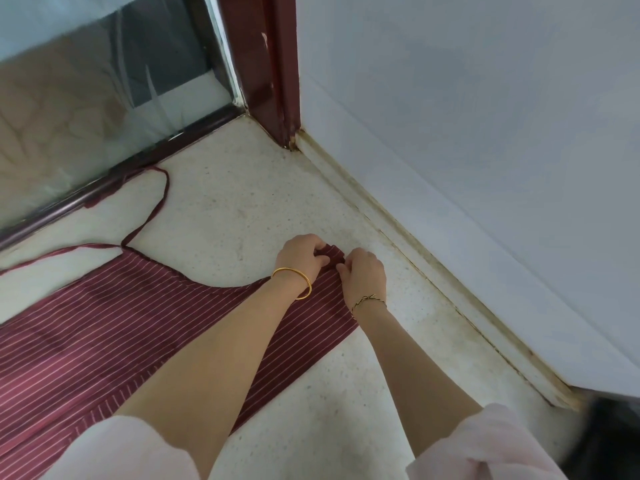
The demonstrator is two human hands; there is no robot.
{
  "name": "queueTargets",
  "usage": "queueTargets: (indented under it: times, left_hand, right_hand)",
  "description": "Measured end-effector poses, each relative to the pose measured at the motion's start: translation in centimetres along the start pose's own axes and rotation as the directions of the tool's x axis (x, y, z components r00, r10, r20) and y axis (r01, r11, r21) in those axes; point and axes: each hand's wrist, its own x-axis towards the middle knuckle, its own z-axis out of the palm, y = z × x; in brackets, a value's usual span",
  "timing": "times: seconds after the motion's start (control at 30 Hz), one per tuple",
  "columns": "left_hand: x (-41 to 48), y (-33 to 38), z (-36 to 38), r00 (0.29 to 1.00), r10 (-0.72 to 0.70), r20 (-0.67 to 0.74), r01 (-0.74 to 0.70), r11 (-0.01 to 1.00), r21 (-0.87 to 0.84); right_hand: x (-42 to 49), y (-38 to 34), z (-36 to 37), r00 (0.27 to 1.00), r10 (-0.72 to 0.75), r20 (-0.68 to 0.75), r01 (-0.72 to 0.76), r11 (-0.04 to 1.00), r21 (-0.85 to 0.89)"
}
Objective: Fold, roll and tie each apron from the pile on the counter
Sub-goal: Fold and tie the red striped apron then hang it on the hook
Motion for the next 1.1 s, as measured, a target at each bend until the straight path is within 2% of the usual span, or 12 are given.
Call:
queueTargets:
  times: [0.27, 0.37, 0.43, 0.57, 0.67, 0.77, 0.9, 1.0, 1.1]
  left_hand:
    - [-0.4, -0.1, 0.2, 0.997, 0.016, 0.075, -0.011, 0.998, -0.067]
    - [-0.6, 0.2, 0.3, 0.996, 0.01, 0.091, 0.0, 0.994, -0.109]
    - [-0.9, 0.4, 0.2, 0.994, 0.006, 0.107, 0.008, 0.991, -0.131]
    - [-2.3, 0.5, -0.9, 0.999, -0.03, 0.031, 0.033, 0.995, -0.098]
    - [-4.0, -0.5, -2.0, 0.995, -0.096, -0.02, 0.096, 0.995, 0.008]
    - [-5.4, -2.3, -3.1, 0.992, -0.118, 0.037, 0.114, 0.989, 0.093]
    - [-7.1, -4.9, -3.8, 0.98, -0.13, 0.151, 0.129, 0.991, 0.018]
    - [-8.6, -6.8, -4.2, 0.987, -0.065, 0.15, 0.074, 0.996, -0.056]
    - [-9.6, -8.5, -4.7, 0.983, -0.035, 0.181, 0.038, 0.999, -0.018]
  right_hand:
    - [0.0, -0.1, -0.4, 0.999, 0.026, 0.023, -0.027, 0.998, 0.049]
    - [-0.6, -0.3, -0.7, 0.992, 0.033, -0.123, -0.019, 0.993, 0.116]
    - [-1.2, -0.9, -1.0, 0.972, 0.019, -0.232, 0.035, 0.973, 0.227]
    - [-2.8, -2.3, -0.6, 0.966, -0.11, -0.233, 0.177, 0.94, 0.291]
    - [-3.5, -2.7, 0.6, 0.939, -0.297, -0.173, 0.329, 0.921, 0.21]
    - [-3.4, -2.6, 2.1, 0.898, -0.441, -0.01, 0.441, 0.897, 0.023]
    - [-2.8, -2.3, 2.4, 0.908, -0.414, 0.06, 0.418, 0.904, -0.088]
    - [-2.4, -2.7, 2.2, 0.916, -0.397, 0.055, 0.4, 0.91, -0.107]
    - [-2.1, -3.0, 2.2, 0.933, -0.357, 0.053, 0.361, 0.924, -0.126]
